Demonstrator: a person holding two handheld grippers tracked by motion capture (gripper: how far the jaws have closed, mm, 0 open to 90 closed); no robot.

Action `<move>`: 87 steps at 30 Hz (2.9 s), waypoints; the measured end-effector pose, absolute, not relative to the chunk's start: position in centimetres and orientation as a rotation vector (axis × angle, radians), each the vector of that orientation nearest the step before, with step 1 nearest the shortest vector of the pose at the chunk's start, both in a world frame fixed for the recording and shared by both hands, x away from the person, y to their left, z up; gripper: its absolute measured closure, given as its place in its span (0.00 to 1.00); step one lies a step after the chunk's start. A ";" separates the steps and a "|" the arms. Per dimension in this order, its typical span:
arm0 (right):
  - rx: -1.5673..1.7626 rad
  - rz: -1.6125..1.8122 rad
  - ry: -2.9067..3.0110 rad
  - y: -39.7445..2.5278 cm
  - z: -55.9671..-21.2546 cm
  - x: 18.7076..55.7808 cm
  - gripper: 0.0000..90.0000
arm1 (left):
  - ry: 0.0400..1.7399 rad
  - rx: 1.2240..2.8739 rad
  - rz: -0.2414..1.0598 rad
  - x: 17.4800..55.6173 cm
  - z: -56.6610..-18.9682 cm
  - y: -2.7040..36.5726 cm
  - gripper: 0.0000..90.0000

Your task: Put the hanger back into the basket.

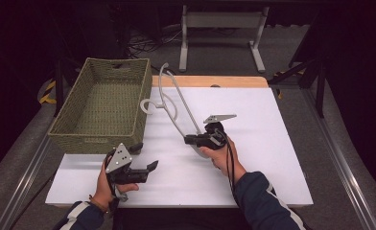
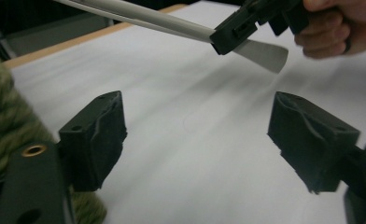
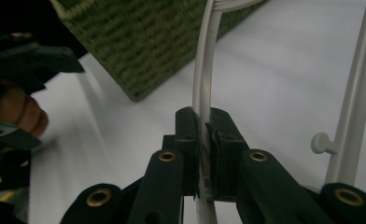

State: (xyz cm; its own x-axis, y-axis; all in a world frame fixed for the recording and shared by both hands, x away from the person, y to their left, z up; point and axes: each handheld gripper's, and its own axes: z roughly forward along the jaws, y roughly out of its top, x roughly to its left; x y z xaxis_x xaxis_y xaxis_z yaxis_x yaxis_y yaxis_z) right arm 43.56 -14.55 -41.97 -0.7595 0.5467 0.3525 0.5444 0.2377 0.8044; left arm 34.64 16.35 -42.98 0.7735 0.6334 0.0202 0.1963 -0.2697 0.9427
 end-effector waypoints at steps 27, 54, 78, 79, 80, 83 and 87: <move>0.807 1.987 2.310 -15.5 -41.9 40.5 0.93 | 0.647 1.583 0.171 40.2 -40.7 10.2 0.67; 0.750 1.542 2.260 -21.8 -40.9 36.1 0.52 | 0.587 1.650 0.260 39.1 -38.9 10.5 0.91; 0.846 1.271 2.103 -27.7 -43.0 34.4 0.26 | 0.557 1.653 0.443 38.0 -31.8 11.3 0.92; 0.847 1.272 2.103 -27.7 -43.0 34.4 0.25 | 0.557 1.652 0.451 38.0 -31.4 11.4 0.92; 0.845 1.270 2.104 -27.7 -43.0 34.4 0.24 | 0.559 1.652 0.460 37.9 -31.1 11.5 0.92; 0.843 1.258 2.112 -27.5 -43.1 34.4 0.24 | 0.568 1.654 0.494 38.1 -30.0 12.0 0.92; 0.847 1.252 2.116 -27.4 -43.2 34.5 0.24 | 0.590 1.662 0.517 38.5 -28.6 12.9 0.92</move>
